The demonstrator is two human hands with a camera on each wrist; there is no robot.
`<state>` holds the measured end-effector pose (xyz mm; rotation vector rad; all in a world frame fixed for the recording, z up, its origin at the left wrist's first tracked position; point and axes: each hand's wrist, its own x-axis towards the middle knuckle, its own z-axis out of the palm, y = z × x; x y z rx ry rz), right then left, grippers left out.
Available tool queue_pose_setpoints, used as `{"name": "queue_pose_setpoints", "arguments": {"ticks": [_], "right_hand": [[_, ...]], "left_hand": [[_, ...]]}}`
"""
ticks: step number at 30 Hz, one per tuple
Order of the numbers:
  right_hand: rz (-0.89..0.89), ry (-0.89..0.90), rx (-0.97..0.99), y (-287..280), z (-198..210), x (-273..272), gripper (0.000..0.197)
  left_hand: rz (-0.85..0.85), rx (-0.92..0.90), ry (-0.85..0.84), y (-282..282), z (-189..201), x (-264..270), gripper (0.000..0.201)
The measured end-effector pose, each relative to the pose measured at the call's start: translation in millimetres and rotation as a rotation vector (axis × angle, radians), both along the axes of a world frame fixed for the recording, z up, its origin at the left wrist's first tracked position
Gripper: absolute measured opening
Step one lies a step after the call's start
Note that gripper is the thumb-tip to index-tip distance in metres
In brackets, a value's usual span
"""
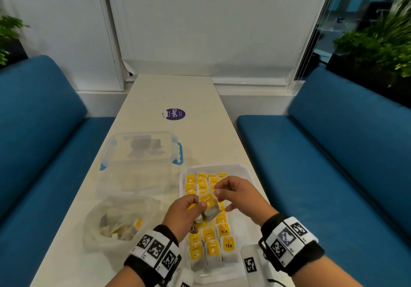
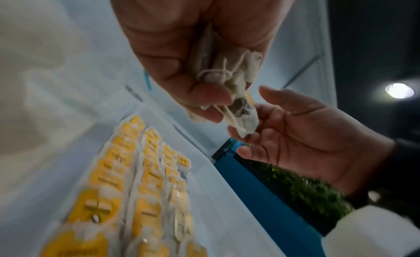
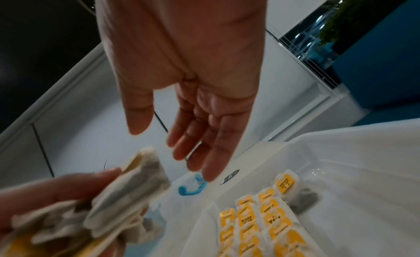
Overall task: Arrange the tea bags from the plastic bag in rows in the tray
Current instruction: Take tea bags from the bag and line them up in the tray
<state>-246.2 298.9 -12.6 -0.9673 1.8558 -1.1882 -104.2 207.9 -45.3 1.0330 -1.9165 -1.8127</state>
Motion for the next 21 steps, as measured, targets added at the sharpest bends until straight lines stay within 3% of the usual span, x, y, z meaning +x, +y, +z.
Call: {"name": "queue_pose_setpoints", "arguments": {"ticks": [5,9,13,17,21], "right_hand": [[0.108,0.092,0.047,-3.0,3.8,2.1,0.009],[-0.077,0.112,-0.008,-8.4,4.3,-10.8,0.008],[-0.133,-0.014,-0.013,-10.9,4.9,-29.0,0.01],[-0.227,0.081,0.005,-20.6,-5.7,-46.7,0.016],[-0.338,0.184,0.189,-35.7,-33.6,-72.9,0.017]], "left_hand": [[-0.033,-0.108,-0.006,1.4,0.2,-2.2,0.021],[0.046,-0.011,0.008,-3.8,-2.3,1.3,0.017],[0.074,0.066,-0.013,-8.0,-7.6,4.7,0.018],[0.065,0.125,-0.026,-9.5,-11.7,1.9,0.015],[0.052,0.143,-0.035,-11.7,-12.9,-3.4,0.014]]}}
